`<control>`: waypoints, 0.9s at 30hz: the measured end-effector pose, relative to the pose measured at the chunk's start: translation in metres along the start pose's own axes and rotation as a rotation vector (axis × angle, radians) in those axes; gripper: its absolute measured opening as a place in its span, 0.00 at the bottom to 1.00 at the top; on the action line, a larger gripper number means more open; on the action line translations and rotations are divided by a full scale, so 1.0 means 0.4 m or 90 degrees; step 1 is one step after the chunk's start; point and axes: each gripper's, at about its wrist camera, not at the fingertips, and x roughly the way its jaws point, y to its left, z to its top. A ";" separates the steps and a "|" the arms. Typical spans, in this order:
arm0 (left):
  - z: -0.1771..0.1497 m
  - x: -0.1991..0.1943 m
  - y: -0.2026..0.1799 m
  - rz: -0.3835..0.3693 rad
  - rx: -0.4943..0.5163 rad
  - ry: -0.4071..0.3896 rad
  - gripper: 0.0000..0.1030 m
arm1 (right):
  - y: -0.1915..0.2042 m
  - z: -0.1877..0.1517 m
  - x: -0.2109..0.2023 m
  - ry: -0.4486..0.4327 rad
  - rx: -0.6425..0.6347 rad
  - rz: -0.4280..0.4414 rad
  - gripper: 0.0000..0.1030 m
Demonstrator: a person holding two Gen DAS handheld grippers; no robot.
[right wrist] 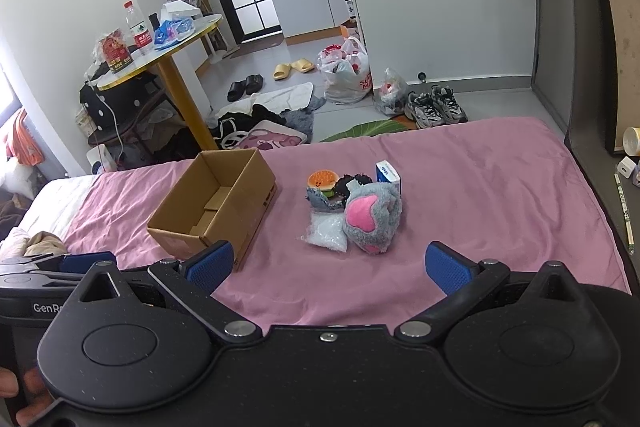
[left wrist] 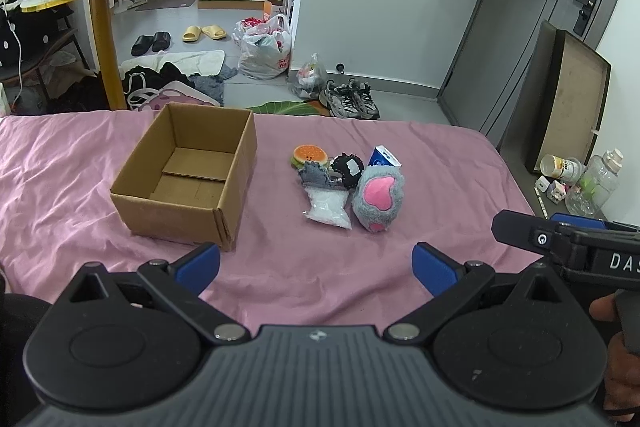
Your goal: Organize soft objects
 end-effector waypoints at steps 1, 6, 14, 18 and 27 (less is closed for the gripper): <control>0.000 0.005 0.000 0.001 0.001 0.000 0.98 | 0.000 0.000 0.000 0.001 -0.001 0.000 1.00; 0.006 0.028 0.001 -0.005 0.003 0.000 0.96 | -0.010 0.003 0.028 0.013 0.008 -0.002 1.00; 0.017 0.072 0.000 0.001 -0.004 0.003 0.91 | -0.032 0.004 0.075 0.030 0.023 -0.007 1.00; 0.028 0.098 0.004 0.001 -0.021 0.016 0.92 | -0.051 0.007 0.098 0.037 0.035 -0.011 1.00; 0.047 0.164 0.006 0.012 -0.037 0.024 0.92 | -0.095 0.025 0.166 0.037 0.054 -0.017 0.99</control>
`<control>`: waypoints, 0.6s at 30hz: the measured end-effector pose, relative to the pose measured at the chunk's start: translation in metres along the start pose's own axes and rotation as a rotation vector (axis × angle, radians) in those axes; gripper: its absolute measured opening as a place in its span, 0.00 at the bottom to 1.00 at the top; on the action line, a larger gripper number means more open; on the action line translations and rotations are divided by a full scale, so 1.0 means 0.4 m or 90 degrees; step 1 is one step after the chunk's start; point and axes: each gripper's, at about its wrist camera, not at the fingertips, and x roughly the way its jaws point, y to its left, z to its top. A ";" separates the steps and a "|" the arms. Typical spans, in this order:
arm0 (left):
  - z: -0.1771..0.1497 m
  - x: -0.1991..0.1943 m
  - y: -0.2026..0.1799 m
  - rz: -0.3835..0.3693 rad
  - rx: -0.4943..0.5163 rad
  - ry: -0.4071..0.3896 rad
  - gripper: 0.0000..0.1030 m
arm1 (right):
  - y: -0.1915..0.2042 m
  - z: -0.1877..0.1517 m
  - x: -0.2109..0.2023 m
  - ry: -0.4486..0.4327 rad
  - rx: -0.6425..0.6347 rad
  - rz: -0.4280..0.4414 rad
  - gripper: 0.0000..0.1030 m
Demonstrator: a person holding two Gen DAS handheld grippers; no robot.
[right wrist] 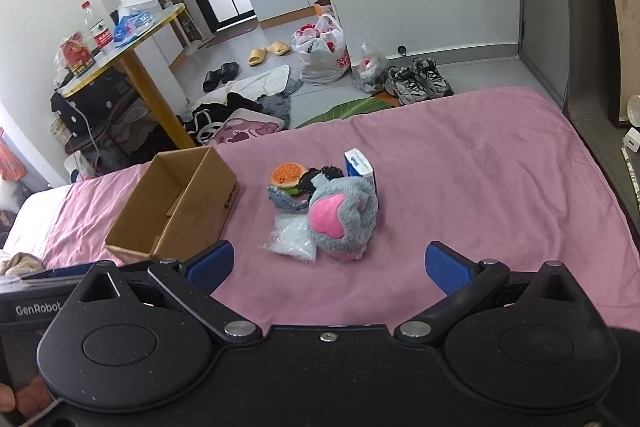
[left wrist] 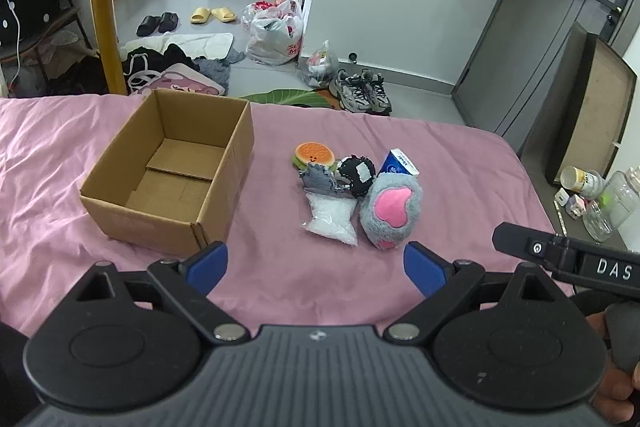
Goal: Organize soft objects
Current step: 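Reach the right gripper to the grey plush with pink heart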
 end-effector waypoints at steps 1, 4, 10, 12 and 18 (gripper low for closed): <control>0.002 0.008 0.001 0.000 -0.002 0.001 0.92 | -0.006 0.004 0.008 0.001 0.004 0.001 0.96; 0.009 0.028 -0.002 0.002 -0.010 0.005 0.92 | -0.019 0.013 0.035 0.008 0.021 0.015 0.87; 0.025 0.068 -0.007 0.006 -0.009 0.010 0.92 | -0.041 0.030 0.093 0.026 0.055 0.040 0.73; 0.028 0.083 -0.007 0.007 -0.013 0.013 0.92 | -0.045 0.034 0.113 0.031 0.062 0.047 0.67; 0.042 0.121 -0.013 0.005 -0.017 0.016 0.91 | -0.072 0.039 0.170 0.043 0.104 0.069 0.48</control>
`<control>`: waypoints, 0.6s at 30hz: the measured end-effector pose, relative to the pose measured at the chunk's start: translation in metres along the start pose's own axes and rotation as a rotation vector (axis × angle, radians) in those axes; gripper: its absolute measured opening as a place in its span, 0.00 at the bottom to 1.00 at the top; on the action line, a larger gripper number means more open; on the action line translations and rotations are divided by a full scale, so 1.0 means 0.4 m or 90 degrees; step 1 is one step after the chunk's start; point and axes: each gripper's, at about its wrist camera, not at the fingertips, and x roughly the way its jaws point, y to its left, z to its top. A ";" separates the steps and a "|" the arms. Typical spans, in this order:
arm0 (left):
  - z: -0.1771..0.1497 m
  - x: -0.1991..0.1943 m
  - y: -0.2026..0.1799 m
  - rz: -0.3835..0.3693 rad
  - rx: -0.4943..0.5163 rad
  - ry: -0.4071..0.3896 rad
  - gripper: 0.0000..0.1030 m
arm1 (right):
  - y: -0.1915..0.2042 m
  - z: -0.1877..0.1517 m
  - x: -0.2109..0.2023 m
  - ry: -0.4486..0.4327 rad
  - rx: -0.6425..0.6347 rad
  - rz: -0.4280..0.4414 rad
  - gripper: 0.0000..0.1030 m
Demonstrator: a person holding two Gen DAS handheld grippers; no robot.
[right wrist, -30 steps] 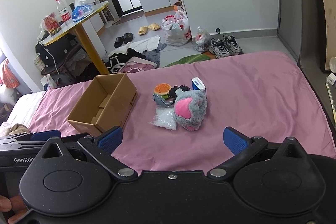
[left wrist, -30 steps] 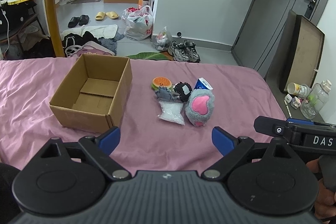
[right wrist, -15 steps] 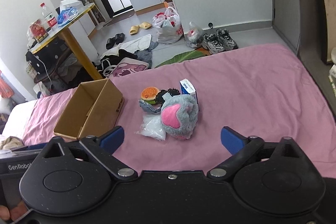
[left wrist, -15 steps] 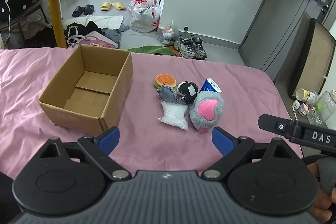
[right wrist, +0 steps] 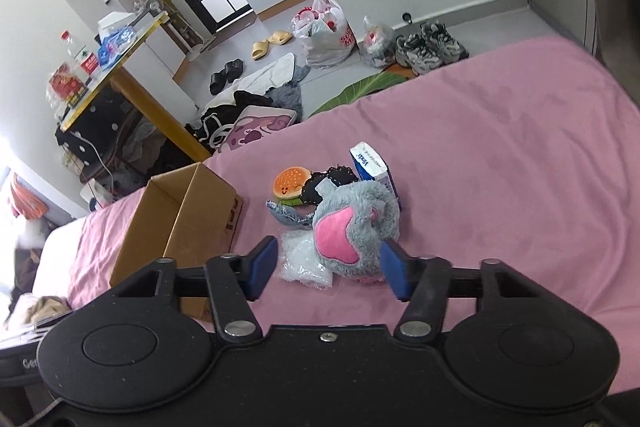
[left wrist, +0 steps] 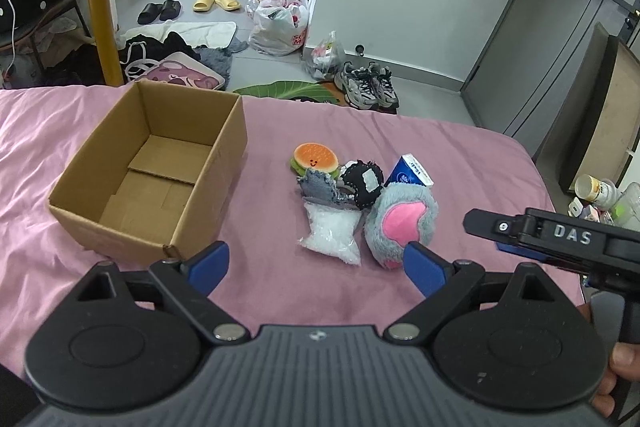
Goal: Organize soft objects
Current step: 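Reach the right gripper to the grey plush with pink heart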
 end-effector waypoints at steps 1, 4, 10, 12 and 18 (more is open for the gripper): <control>0.002 0.005 -0.002 -0.001 -0.001 0.000 0.91 | -0.010 0.004 0.008 0.003 0.009 0.005 0.44; 0.008 0.019 -0.010 -0.004 -0.001 -0.001 0.91 | -0.030 0.011 0.033 0.011 0.030 0.010 0.41; 0.016 0.054 -0.013 -0.005 -0.010 0.010 0.85 | -0.046 0.023 0.082 0.027 0.038 0.003 0.41; 0.018 0.065 -0.011 -0.004 -0.015 0.014 0.84 | -0.050 0.028 0.094 0.027 0.037 -0.003 0.41; 0.022 0.087 0.009 0.008 -0.036 0.021 0.84 | -0.053 0.051 0.100 0.001 0.041 0.044 0.38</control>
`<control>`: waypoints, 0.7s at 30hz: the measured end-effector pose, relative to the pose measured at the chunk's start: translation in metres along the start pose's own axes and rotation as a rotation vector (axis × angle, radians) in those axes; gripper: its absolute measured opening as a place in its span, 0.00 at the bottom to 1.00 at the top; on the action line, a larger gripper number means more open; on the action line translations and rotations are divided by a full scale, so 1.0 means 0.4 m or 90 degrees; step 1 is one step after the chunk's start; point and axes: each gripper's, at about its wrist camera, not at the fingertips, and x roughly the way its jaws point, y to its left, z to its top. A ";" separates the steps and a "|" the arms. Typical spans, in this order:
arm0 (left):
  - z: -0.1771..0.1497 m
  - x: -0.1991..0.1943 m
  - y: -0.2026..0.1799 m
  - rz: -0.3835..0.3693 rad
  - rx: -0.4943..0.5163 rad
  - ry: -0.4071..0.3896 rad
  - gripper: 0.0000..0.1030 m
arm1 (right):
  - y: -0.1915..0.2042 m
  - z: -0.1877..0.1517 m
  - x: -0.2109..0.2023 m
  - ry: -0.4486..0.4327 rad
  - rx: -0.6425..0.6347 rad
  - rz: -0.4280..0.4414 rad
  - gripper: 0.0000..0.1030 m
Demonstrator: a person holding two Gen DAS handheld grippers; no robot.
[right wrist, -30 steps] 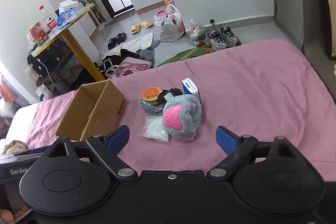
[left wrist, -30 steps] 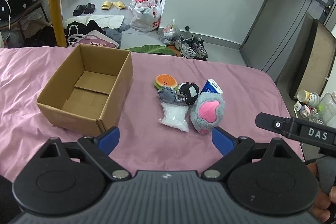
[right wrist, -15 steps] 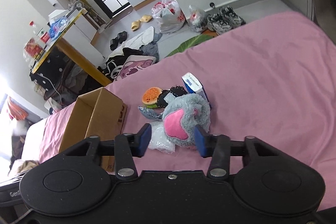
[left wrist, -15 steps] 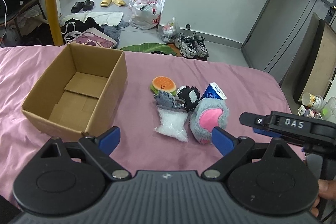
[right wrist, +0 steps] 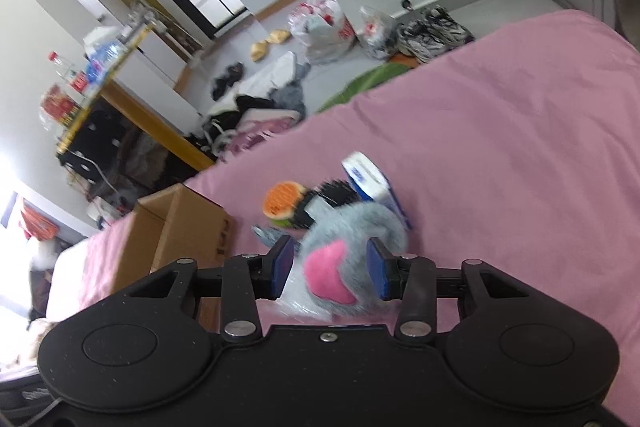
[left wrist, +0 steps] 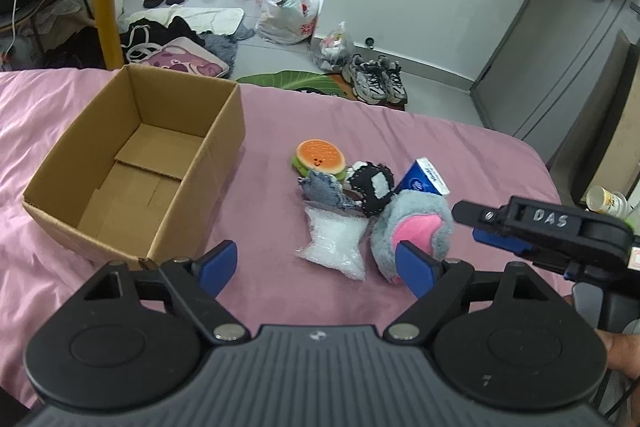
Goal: Organize soft objects
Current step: 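Reach the right gripper to the grey plush with pink heart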
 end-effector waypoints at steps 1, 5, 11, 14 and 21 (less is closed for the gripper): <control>0.001 0.003 0.005 0.003 -0.004 0.000 0.84 | 0.003 0.003 0.003 -0.001 0.002 0.014 0.38; 0.007 0.014 0.018 0.009 -0.017 0.005 0.84 | 0.017 0.018 0.029 0.020 0.010 0.048 0.38; 0.013 0.022 0.026 0.013 -0.024 0.008 0.84 | 0.037 0.021 0.079 0.063 0.005 0.024 0.38; 0.015 0.027 0.024 0.013 -0.027 0.012 0.84 | 0.034 0.015 0.099 0.077 0.002 -0.009 0.38; 0.014 0.039 0.018 0.005 -0.026 0.017 0.84 | 0.002 0.001 0.088 0.062 -0.017 -0.130 0.53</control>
